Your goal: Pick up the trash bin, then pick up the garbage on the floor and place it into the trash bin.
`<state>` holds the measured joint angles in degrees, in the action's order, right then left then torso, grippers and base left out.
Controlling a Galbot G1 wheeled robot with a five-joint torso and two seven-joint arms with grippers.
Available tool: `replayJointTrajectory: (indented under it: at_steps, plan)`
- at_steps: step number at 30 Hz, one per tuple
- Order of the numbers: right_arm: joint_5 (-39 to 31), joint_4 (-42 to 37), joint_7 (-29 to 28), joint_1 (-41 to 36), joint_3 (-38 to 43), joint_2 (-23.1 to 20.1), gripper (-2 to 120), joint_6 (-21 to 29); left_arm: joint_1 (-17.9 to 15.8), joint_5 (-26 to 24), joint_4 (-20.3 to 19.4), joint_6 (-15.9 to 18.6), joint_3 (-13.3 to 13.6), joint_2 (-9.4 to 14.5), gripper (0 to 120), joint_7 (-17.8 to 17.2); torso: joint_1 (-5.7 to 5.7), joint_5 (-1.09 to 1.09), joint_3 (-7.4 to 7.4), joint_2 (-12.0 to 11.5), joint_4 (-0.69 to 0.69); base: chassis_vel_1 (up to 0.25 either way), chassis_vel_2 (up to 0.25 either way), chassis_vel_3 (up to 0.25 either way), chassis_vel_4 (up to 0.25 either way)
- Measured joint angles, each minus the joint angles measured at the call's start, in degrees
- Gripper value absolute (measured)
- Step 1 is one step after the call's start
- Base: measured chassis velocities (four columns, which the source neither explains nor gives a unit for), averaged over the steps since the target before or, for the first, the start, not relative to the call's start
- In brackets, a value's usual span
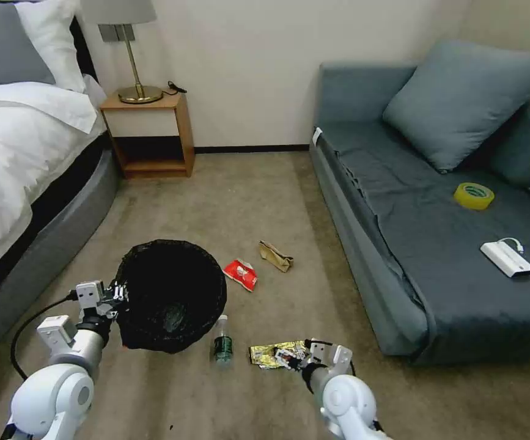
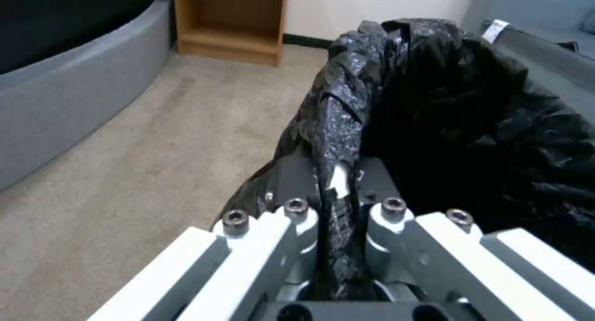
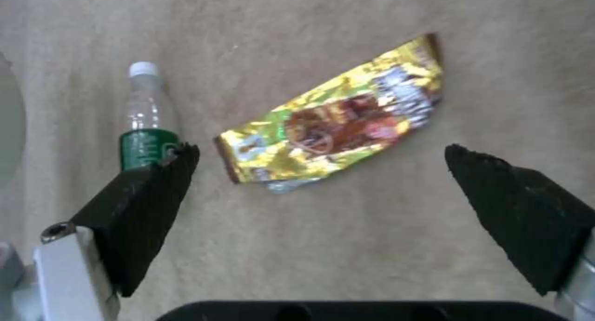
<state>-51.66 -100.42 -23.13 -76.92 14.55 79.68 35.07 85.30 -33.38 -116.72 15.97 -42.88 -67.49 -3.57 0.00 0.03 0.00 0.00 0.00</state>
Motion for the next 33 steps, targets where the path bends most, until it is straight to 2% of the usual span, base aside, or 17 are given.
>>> replayJointTrajectory:
  at_steps: [6,11,18,33]
  plan:
    - [-2.5,-0.1,0.0,0.8,-1.8,-5.2,100,0.5,-1.1,-0.1,0.5,0.2,1.1,0.3,4,0.1,0.0,-0.01,0.0,0.0,-0.01,0.0,0.0,0.0,0.0]
    - [-4.7,1.5,0.6,3.0,-4.7,-7.5,100,1.2,-1.8,-0.1,0.5,0.6,1.5,0.6,4,-0.1,0.0,-0.02,0.0,0.0,-0.01,0.0,0.0,0.0,0.0]
    - [-6.0,6.1,1.9,6.9,-7.3,-7.7,100,2.0,-2.1,-0.8,1.2,0.7,0.2,1.2,4,0.1,0.0,-0.03,0.0,0.0,0.0,0.0,0.0,0.0,0.0]
    - [-5.7,13.1,3.5,12.3,-9.9,-7.2,100,1.9,-3.0,-1.9,1.6,0.9,0.0,2.0,4,0.5,0.0,-0.03,0.0,0.0,0.0,0.0,0.0,0.0,0.0]
